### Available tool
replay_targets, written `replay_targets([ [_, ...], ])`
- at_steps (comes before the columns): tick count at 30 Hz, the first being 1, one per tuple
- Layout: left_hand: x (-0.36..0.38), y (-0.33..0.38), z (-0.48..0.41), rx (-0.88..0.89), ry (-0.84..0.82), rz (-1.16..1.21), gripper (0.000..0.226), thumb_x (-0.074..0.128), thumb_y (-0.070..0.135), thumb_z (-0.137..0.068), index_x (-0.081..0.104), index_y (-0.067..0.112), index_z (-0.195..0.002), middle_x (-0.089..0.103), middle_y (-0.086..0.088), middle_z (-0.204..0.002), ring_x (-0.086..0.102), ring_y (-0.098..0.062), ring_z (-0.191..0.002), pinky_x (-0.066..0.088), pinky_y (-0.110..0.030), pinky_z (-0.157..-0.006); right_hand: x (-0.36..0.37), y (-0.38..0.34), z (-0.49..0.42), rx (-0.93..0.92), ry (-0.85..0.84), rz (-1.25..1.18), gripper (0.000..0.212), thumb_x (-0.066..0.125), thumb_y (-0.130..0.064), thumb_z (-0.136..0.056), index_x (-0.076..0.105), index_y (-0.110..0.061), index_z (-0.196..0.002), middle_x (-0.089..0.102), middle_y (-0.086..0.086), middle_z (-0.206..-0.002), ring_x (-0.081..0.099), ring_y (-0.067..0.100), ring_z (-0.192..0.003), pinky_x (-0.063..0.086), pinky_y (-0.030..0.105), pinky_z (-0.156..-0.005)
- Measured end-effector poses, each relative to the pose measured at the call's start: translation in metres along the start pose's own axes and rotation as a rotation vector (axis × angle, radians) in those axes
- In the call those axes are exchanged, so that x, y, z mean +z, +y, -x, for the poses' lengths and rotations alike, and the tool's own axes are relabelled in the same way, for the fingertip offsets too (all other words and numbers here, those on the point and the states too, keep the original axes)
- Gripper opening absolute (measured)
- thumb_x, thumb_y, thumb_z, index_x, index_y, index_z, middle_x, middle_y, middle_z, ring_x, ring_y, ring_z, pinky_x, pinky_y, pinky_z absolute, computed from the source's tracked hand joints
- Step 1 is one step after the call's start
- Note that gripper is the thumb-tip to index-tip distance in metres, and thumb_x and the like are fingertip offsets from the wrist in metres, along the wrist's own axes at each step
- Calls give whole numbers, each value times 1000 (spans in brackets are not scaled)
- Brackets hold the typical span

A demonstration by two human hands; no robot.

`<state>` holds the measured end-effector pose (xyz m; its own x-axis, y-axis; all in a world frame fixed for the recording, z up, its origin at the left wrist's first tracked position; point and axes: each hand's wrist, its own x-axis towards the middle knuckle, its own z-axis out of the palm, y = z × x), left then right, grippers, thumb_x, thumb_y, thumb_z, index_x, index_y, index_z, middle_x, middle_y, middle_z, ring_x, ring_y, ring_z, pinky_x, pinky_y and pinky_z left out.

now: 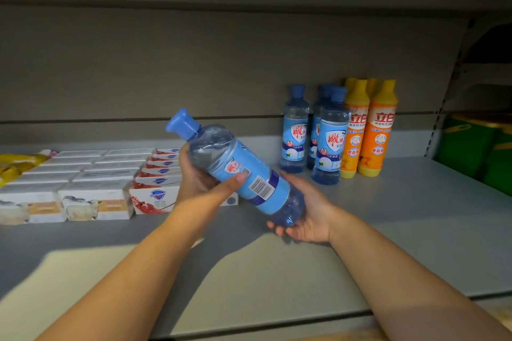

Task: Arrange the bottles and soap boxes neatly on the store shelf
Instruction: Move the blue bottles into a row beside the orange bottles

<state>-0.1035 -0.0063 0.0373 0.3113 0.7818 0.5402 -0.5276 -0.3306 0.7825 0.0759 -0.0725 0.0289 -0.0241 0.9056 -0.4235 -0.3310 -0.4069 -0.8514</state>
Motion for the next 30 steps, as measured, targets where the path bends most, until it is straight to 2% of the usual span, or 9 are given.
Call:
replay_targets([
  [4, 0, 7, -3, 54, 127, 100, 75, 82, 13, -58, 42, 36, -117, 68, 7, -102, 66, -16, -97, 56, -33, -74, 3, -1, 7, 43, -234, -1, 69, 61, -70, -51, 74, -9, -81, 65, 14, -79, 66, 23, -56, 53, 24, -45],
  [8, 0, 12, -8, -6, 317, 255, 63, 76, 11, -69, 39, 26, -117, 68, 3, -95, 69, -17, -88, 57, -35, -68, 16, -3, 5, -204, -165, -181, 66, 65, -60, -50, 70, -8, -90, 67, 16, -76, 67, 24, -59, 56, 28, -49],
  [11, -3, 12, -12, -55, 302, 301, 57, 70, 14, -74, 40, 22, -122, 65, -2, -100, 68, -19, -91, 58, -37, -71, 19, 0, 5, -387, -177, -191, 43, 73, -40, -60, 67, -13, -93, 70, 9, -83, 69, 20, -69, 58, 30, -57],
  [14, -9, 15, -18, -151, 271, 279, 66, 65, 36, -74, 42, 16, -132, 64, -7, -112, 67, -19, -98, 57, -32, -71, 18, 7, 3, -793, -59, 178, 43, 74, -9, -59, 62, -20, -99, 69, -3, -93, 65, 12, -88, 54, 26, -76],
  [17, -13, 18, -21, -279, 252, 198, 79, 66, 58, -73, 44, 14, -135, 64, -11, -123, 67, -22, -104, 58, -34, -71, 15, 10, 1, -1321, 224, 761, 59, 80, -10, -57, 53, -21, -108, 55, -1, -109, 53, 7, -103, 42, 16, -90],
  [21, -14, 19, -20, -461, 207, 207, 56, 59, 53, -77, 56, 15, -119, 72, -10, -106, 70, -24, -93, 59, -39, -65, 12, 8, -8, -1669, 471, 1166, 67, 76, 4, -56, 50, -19, -114, 40, 0, -118, 42, 19, -110, 31, 17, -100],
  [24, -12, 20, -17, -393, 249, 355, 53, 71, 37, -66, 59, 11, -111, 71, -11, -106, 69, -25, -96, 59, -40, -70, 14, 12, -13, -1640, 448, 1214, 66, 79, -1, -61, 49, -26, -115, 39, 1, -122, 42, 21, -111, 35, 24, -98],
  [28, -10, 22, -13, -217, 209, 259, 52, 65, 26, -72, 52, 10, -119, 66, -11, -106, 66, -25, -97, 58, -37, -77, 26, 20, -13, -1332, 304, 1064, 66, 78, -33, -69, 52, -19, -128, 52, 3, -124, 50, 13, -113, 39, 18, -98],
  [30, -8, 23, -11, -145, 157, 144, 51, 72, 17, -70, 52, 9, -117, 66, -8, -98, 67, -22, -89, 58, -35, -76, 31, 21, -13, -1151, 255, 1014, 71, 76, -42, -66, 48, -29, -130, 58, -9, -122, 55, 5, -109, 43, 18, -94],
])
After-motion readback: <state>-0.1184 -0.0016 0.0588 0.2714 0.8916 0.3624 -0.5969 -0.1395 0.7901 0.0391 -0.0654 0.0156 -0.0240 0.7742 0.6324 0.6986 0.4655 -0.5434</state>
